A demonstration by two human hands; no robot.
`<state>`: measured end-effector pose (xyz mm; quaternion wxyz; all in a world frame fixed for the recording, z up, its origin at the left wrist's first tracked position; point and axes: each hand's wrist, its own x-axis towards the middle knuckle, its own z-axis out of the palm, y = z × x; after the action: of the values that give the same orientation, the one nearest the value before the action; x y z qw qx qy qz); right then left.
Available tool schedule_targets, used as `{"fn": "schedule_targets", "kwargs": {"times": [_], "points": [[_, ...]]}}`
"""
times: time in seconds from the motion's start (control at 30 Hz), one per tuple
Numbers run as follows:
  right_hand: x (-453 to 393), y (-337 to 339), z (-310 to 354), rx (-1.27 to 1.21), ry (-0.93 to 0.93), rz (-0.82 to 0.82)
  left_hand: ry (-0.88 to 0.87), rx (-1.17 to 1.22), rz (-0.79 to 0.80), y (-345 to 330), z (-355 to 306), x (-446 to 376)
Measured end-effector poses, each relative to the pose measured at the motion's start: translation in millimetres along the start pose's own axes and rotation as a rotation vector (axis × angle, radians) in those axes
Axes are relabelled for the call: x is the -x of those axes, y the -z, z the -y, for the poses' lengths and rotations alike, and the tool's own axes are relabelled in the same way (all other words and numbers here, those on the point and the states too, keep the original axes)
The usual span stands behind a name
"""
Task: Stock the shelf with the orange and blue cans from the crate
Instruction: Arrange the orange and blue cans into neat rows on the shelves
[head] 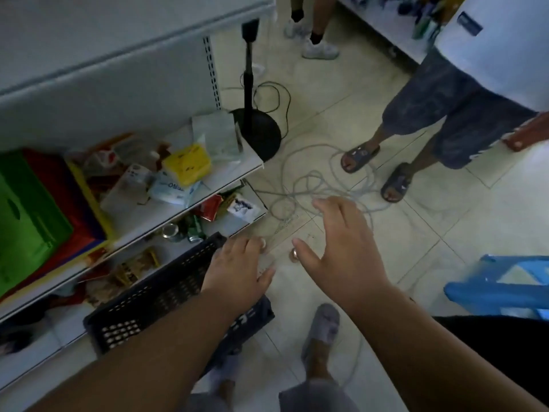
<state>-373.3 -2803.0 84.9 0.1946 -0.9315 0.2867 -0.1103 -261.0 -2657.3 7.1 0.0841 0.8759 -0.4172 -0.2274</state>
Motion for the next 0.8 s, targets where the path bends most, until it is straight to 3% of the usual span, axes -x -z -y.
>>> {"fn": "schedule_targets", "kwargs": {"times": [0.23, 0.4, 0.6, 0.8], "points": [[-23, -185, -155, -0.108, 0.03, 0.087, 0.177, 0.094, 0.084, -166, 28, -141], [-5, -314, -241, -0.082, 0.024, 0.146, 0.151, 0.02, 0.202, -283, 74, -231], [7, -426, -296, -0.09, -0.02, 0.159, 0.326, -0.126, 0.356, -377, 111, -303], [10, -488, -325, -0.081, -0.04, 0.159, 0.492, -0.07, 0.357, -441, 125, -344]]}}
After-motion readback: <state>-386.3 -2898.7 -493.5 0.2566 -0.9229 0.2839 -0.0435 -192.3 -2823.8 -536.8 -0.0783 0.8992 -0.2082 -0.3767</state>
